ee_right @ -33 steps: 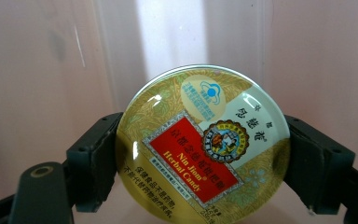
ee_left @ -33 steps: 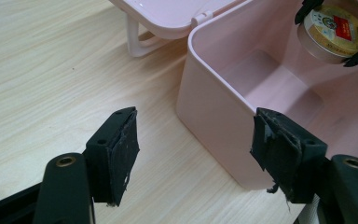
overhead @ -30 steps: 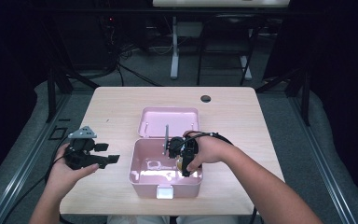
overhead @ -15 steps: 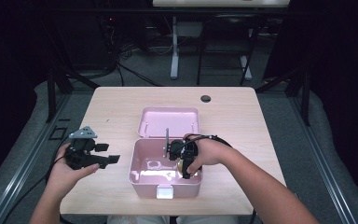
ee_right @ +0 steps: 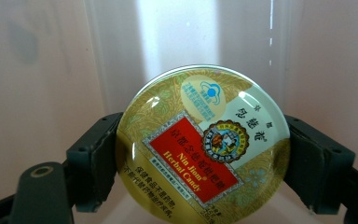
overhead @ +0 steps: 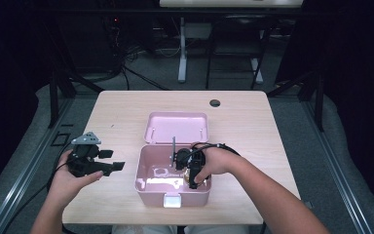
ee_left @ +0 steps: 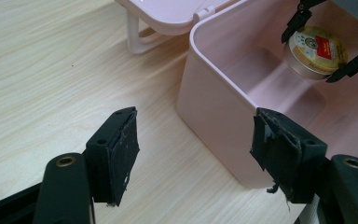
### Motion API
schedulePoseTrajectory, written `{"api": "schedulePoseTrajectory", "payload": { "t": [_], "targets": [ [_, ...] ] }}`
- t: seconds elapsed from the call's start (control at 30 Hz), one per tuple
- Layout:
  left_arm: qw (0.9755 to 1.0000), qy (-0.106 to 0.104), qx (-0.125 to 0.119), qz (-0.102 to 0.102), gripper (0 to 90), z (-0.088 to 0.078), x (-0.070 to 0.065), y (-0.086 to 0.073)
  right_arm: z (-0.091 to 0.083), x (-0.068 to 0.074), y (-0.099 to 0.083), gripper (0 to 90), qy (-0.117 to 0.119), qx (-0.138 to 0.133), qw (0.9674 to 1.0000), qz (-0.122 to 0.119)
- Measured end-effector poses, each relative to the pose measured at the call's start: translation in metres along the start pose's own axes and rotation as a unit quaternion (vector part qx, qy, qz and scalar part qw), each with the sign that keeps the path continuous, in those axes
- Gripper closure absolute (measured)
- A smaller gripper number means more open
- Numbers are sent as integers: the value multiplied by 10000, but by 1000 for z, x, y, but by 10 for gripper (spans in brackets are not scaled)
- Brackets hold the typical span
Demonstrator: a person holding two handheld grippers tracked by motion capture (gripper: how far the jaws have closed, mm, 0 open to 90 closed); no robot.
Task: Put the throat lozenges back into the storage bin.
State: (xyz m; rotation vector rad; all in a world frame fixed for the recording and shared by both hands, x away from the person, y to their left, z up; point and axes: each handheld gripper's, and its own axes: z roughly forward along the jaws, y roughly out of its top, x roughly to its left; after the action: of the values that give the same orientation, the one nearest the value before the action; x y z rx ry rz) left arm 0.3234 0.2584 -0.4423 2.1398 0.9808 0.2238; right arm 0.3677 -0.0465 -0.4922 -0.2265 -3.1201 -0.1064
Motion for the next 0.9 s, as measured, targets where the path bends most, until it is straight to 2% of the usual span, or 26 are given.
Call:
{"api": "schedulePoseTrajectory", "payload": {
  "t": [0.37, 0.5, 0.9],
  "targets": [
    [10000, -2, 3, 1, 314, 1, 0, 0, 5, 2, 0, 202, 21, 29, 9998, -184],
    [10000, 3, 1, -7, 314, 1, 0, 0, 8, 2, -1, 202, 16, 76, 9995, -319],
    [10000, 11, 30, 1, 314, 2, 1, 0, 11, 2, -2, 202, 17, 64, 9991, -419]
  ]
}}
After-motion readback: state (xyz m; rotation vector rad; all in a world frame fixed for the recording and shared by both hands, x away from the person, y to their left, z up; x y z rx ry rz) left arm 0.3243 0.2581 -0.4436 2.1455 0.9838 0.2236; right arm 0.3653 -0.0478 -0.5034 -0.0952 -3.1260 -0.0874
